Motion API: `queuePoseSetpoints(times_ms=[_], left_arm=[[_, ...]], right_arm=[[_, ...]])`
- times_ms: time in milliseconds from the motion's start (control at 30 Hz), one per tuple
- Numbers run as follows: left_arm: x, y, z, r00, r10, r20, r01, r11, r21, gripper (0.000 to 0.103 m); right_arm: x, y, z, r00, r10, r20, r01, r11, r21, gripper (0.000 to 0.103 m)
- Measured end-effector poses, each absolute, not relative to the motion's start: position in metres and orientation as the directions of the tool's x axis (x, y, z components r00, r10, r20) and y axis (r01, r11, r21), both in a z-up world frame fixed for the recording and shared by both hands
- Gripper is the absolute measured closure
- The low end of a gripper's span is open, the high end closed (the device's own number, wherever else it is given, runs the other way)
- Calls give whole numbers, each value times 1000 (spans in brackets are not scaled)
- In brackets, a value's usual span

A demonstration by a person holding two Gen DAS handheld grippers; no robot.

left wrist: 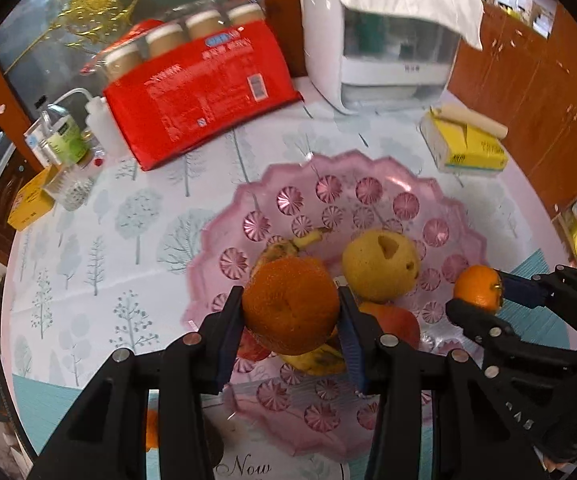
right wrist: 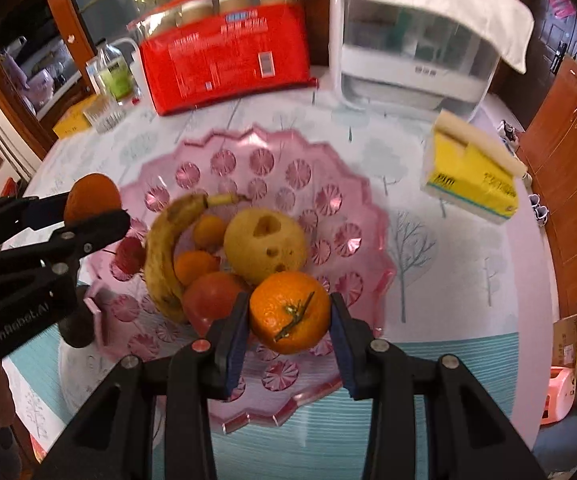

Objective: Organize fruits
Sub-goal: 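Carry the orange into the bowl with the right tool while the left tool lowers its orange there, then withdraw both tools from the bowl toward the avocado and small fruits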

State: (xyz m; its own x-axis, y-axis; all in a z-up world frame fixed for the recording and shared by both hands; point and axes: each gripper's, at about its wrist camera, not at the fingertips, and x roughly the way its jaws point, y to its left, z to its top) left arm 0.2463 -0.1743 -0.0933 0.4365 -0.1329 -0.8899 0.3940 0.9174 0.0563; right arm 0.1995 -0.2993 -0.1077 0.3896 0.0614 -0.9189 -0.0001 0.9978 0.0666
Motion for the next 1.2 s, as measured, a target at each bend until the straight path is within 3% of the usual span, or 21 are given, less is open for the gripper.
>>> queuePoseSetpoints(times_ms=[533, 667, 800, 967, 1200], left_arm=[[273, -182, -142, 382, -109, -918, 382, 923, 50, 58], [272, -181, -138, 421, -109, -900, 367, 928, 60, 28], [270, -179, -130, 438, -109, -892, 361, 931, 63, 23], [263, -172, -120, 432, -126, -893, 353, 935, 39, 14], [243, -159, -103, 435, -143, -889, 350, 937, 20, 12]], right_arm=[[208, -291, -138, 364, 41, -930, 12, 999, 49, 63], [206, -294, -131, 390, 37, -920, 34, 998, 55, 62], [203, -294, -122, 420, 33, -907, 53, 997, 61, 49], [197, -291, -109, 446, 37, -894, 53, 996, 68, 49], [184, -283, -93, 475, 45, -879, 41, 996, 73, 49]])
